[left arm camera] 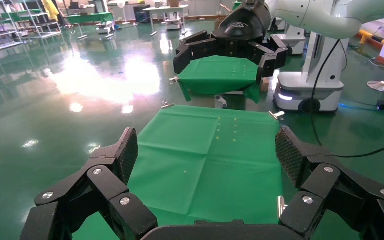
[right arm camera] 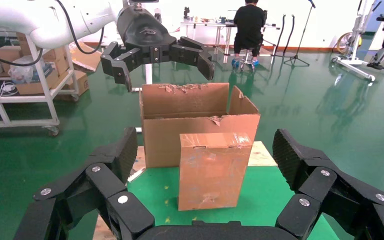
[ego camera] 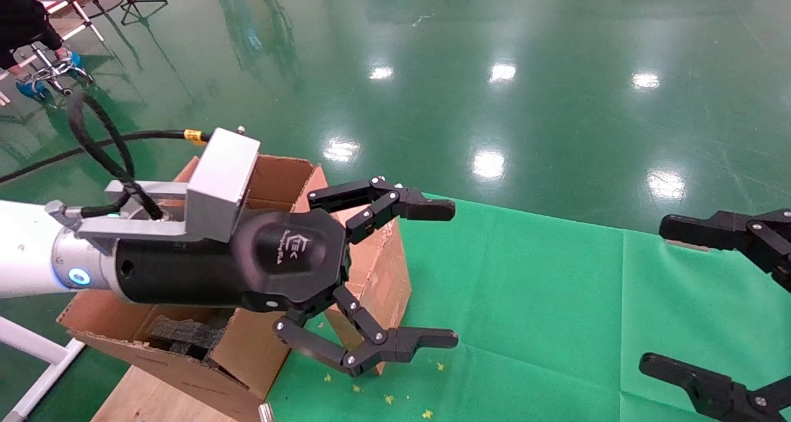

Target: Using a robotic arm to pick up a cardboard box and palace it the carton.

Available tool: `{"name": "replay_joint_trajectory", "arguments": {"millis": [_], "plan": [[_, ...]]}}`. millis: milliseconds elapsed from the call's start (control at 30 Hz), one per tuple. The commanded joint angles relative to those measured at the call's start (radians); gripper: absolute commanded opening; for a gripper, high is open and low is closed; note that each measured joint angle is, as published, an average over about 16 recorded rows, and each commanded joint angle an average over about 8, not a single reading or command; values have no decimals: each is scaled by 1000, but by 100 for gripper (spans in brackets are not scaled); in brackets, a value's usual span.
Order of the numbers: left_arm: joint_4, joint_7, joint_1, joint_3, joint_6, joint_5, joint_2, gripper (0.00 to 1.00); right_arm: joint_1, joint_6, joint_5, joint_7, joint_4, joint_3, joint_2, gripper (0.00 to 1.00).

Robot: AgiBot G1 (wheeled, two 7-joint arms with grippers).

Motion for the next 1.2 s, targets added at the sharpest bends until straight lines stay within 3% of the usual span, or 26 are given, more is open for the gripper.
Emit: {"name": "replay_joint_trajectory", "arguments": {"millis": [33,300,533,767,1067,1200], "plan": [[0,1,1,-1,1,-3,2,100,0,0,0,0,0,0,0,0],[-19,-74,-37,26,-41,93,-48,100,0,0,0,0,0,0,0,0],[-60,-317,-147,109,-115,309,-97,100,0,0,0,0,0,0,0,0],[-73,-530,-281,210,-103,526,-76,100,0,0,0,0,0,0,0,0],[-61,-571,-325,246,-77,595,-61,100,0,0,0,0,0,0,0,0],[-47,-655,-374,275,-57,657,-33,100,0,0,0,0,0,0,0,0]]}}
